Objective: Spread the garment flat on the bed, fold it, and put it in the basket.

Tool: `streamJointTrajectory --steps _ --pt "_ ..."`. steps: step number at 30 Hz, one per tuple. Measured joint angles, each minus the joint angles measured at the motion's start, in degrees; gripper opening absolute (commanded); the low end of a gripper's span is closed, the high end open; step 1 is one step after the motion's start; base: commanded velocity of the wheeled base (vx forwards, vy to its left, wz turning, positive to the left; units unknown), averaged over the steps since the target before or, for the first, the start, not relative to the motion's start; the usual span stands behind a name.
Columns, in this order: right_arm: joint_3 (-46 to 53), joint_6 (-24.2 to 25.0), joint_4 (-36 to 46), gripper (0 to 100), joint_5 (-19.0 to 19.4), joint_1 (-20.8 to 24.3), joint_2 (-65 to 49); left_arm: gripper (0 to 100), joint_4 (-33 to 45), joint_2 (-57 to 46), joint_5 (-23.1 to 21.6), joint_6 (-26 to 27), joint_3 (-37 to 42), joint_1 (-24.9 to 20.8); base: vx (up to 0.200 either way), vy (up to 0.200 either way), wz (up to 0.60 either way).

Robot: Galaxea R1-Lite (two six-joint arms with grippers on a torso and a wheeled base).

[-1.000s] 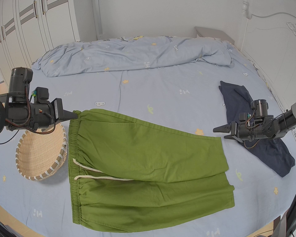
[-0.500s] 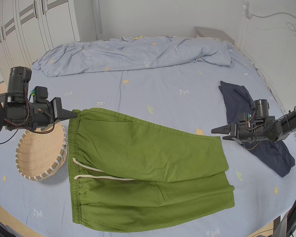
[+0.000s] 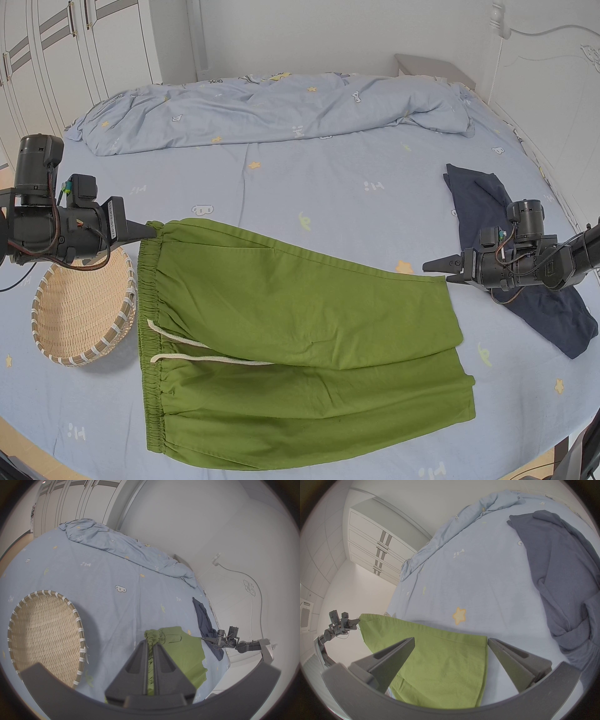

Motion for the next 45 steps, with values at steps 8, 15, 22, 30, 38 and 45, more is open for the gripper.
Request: streamJointTrajectory --steps 8,15,22,30,38,45 --pt "0.16 0.09 -2.21 100 -0.06 -0.20 2.10 0 -0.02 -0.02 0.02 0.00 -0.05 0.02 0.000 0.000 0.00" --pt "0.05 0.28 -2.49 100 0.05 -0.26 3.04 0 0.00 0.01 -0.01 0.00 -0.05 0.00 0.000 0.000 0.00" --pt "-0.12 0.38 -2.51 0 0.20 -0.26 3.39 0 -0.02 0.04 -0.01 0.00 -0.05 0.02 0.000 0.000 0.00" --pt "-0.15 0.35 -2.49 0 0.20 -0.37 3.58 0 -0.02 0.11 -0.01 0.00 -0.05 0.02 0.000 0.000 0.00" --pt "-0.04 0.20 -2.46 0 -0.15 -0.65 3.45 0 0.00 0.15 0.05 0.05 -0.05 0.27 0.000 0.000 0.00" --pt "-0.76 -0.27 -1.54 0 -7.47 0.24 1.57 0 -0.30 0.37 0.23 0.38 0.26 1.23 0.000 0.000 0.00"
